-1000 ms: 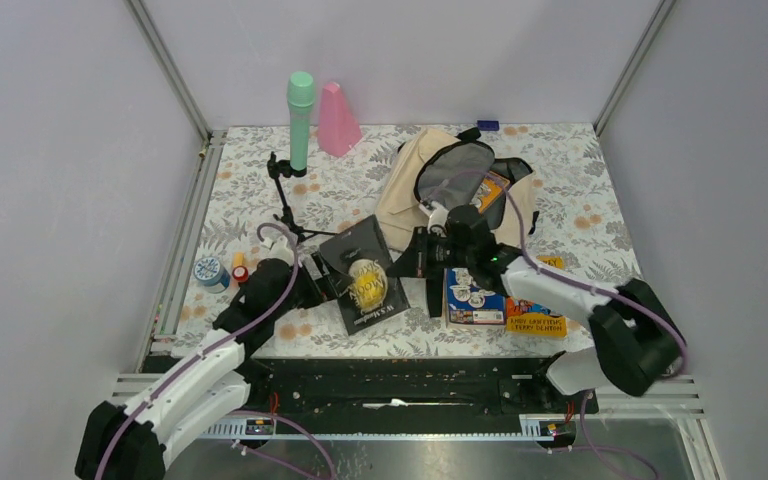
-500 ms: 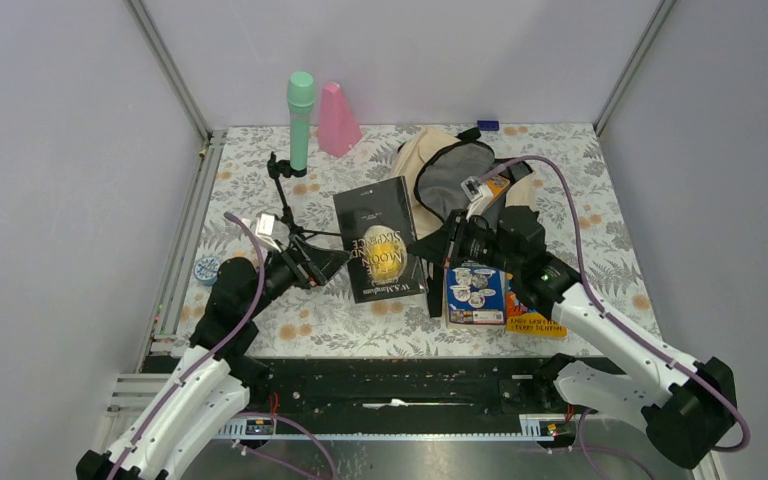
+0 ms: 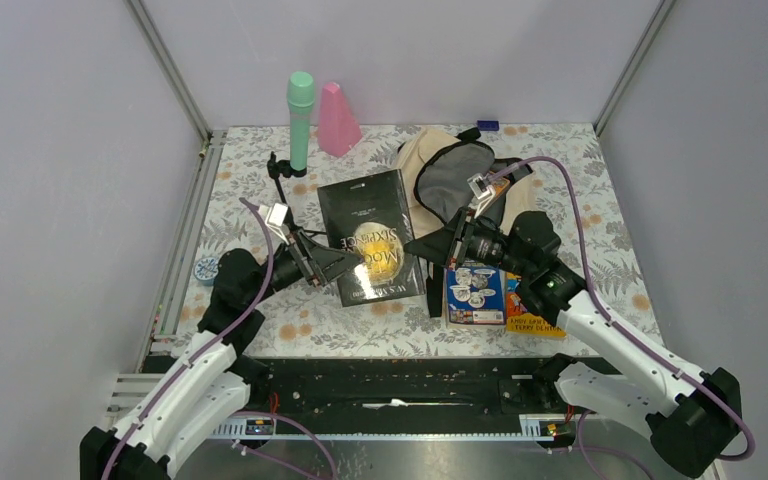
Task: Pack the student bag
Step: Pick up the book from the center of the board, then place the book in the student bag.
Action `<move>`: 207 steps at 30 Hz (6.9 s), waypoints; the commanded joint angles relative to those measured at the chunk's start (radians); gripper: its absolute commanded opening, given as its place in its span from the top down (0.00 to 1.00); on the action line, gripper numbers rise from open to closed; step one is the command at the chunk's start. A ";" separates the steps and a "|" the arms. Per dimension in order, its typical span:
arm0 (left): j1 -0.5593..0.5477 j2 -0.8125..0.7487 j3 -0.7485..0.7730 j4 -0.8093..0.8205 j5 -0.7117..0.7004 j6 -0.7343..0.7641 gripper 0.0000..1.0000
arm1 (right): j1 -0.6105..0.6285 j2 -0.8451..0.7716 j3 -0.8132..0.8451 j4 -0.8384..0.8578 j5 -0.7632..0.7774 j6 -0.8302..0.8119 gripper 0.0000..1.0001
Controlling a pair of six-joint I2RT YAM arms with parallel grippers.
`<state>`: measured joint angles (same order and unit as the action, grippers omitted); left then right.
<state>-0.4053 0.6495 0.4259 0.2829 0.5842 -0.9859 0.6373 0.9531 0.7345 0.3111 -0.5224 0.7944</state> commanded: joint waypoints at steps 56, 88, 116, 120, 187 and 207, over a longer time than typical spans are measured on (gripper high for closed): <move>-0.002 -0.008 0.159 -0.233 -0.001 0.348 0.07 | -0.021 0.047 0.132 -0.178 0.120 -0.150 1.00; -0.290 1.230 0.737 0.102 -0.476 0.104 0.12 | -0.660 -0.071 0.164 -0.503 0.285 -0.178 1.00; -0.289 1.308 0.837 0.253 -0.581 0.135 1.00 | -0.659 0.008 0.217 -0.494 0.379 -0.180 1.00; -0.290 1.249 0.794 0.304 -0.580 0.148 1.00 | -0.660 0.081 0.267 -0.445 0.369 -0.160 1.00; -0.278 1.248 0.815 0.411 -0.426 0.205 1.00 | -0.458 1.116 0.770 -0.571 0.399 -0.140 0.47; -0.266 1.254 0.795 0.413 -0.428 0.199 1.00 | -0.375 1.220 0.904 -0.595 0.299 -0.265 0.31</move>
<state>-0.6777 1.9175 1.2148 0.6010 0.1352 -0.7849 0.2340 2.1880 1.6398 -0.2485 -0.2413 0.6216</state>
